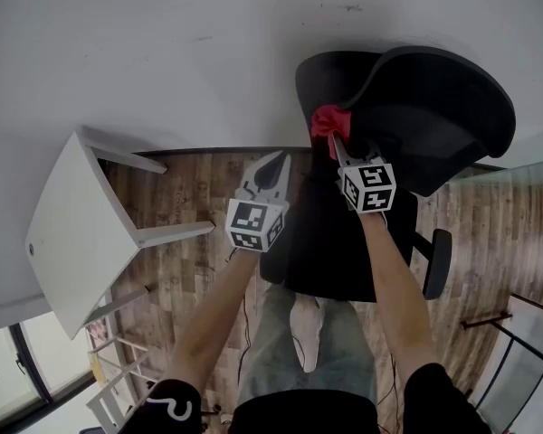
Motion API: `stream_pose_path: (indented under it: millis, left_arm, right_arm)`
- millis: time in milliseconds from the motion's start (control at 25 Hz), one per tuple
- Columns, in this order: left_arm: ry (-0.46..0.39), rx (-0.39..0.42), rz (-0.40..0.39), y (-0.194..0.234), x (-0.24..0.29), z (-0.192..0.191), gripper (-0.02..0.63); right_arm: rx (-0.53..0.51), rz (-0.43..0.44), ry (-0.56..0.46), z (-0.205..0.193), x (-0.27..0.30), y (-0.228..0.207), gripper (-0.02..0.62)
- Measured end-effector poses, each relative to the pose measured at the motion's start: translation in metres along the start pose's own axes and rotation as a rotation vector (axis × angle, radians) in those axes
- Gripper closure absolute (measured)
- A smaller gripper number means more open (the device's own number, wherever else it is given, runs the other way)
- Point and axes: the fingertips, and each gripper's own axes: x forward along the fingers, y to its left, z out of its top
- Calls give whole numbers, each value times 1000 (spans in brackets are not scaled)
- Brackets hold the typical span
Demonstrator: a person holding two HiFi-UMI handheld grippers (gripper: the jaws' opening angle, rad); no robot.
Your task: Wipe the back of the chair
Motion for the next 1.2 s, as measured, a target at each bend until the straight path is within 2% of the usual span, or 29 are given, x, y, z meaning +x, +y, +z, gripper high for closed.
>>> stream_pose_path:
  millis: [400, 680, 1200]
  left_arm:
    - [-16, 6, -30, -65, 30, 10, 581]
    - [-17, 30, -85, -123, 53, 24, 581]
    - [-7, 51, -191, -212, 95, 29, 581]
  right_arm:
    - [55, -95, -47, 8, -61, -79, 531]
    - [96, -173, -67, 11, -111, -144, 531]
    - [150, -354, -70, -14, -211, -257, 531]
